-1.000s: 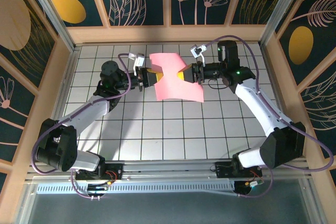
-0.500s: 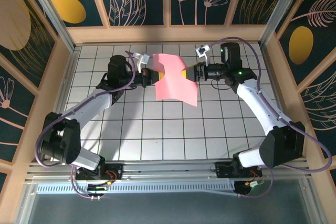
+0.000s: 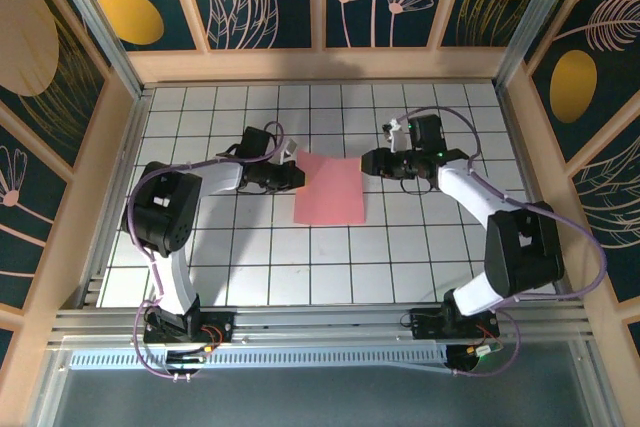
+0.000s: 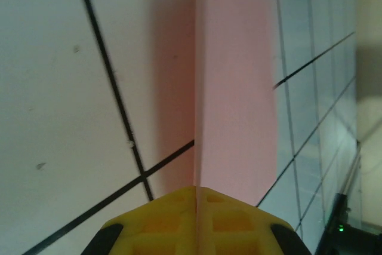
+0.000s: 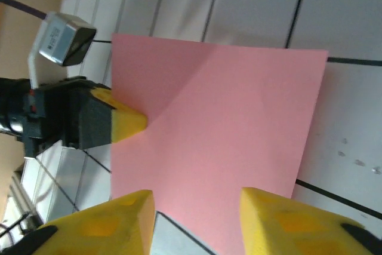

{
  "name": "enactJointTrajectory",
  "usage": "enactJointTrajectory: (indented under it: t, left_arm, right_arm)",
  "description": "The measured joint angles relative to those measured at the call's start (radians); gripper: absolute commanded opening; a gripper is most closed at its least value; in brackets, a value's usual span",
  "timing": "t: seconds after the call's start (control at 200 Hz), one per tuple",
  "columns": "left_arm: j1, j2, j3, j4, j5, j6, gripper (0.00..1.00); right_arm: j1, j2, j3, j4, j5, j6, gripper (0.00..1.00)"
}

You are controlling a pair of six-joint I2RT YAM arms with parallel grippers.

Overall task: Fold a paper plane with a square sheet of paper (fold left side to right side)
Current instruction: Place a square sheet of paper at the center of the table, then first fold in half a square sheet of paper at the center of the table.

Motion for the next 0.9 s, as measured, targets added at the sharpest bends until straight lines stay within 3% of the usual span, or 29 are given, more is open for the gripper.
enactJointTrajectory:
  t: [0.275,0.49,0.901]
  left_arm:
    - [0.000,0.023,0.037,-0.068,-0.033,0.030,0.00]
    - [0.000,0.033,0.065,-0.093,-0.032,0.048,0.01]
    - [0.000,0.037,0.069,-0.082,0.048,0.024,0.41]
  right_arm:
    - [0.040,0.120,-0.031,0.088,0.055,0.054,0.00]
    - [0.064,0.243,-0.019,0.107,0.061,0.064,0.00]
    - [0.069,0.332,-0.007,0.111,0.095,0.062,0.00]
